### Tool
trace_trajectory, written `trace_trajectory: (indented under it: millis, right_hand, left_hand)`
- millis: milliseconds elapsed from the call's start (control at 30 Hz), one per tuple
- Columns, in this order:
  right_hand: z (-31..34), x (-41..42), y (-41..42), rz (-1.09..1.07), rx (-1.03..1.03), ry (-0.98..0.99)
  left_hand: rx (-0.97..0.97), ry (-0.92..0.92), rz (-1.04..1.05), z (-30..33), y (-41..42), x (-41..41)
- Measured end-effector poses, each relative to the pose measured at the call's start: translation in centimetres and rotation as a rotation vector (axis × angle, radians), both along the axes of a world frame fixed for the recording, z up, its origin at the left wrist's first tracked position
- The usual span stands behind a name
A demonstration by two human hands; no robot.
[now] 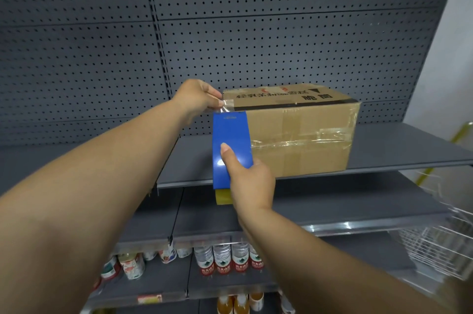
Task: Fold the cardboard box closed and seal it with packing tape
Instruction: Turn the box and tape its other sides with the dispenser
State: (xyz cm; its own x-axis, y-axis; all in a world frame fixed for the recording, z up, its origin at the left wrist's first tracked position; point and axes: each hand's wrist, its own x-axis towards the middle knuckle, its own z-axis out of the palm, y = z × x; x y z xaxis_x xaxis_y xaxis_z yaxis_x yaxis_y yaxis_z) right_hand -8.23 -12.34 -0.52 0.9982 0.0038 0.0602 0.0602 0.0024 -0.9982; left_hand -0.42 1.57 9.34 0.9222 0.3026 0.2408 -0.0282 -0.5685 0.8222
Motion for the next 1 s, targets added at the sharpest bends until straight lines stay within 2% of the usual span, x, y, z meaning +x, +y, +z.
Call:
trace_trajectory:
  millis: [400,833,1000]
  right_hand:
    - [-0.8,-0.2,0.3,0.008,-0.038,0.017]
    - [-0.4,-0.1,-0.2,0.017,-0.04,-0.003]
    - [-0.4,0.1,-0.2,0.028,-0.041,0.011]
  left_hand:
    - [0.053,0.083,0.042,-0.4,-0.2,0.3]
    - [0.094,0.059,0.077,-0.4,-0.6,1.0]
    - [0.135,0.12,0.076,-0.1,-0.9,1.1]
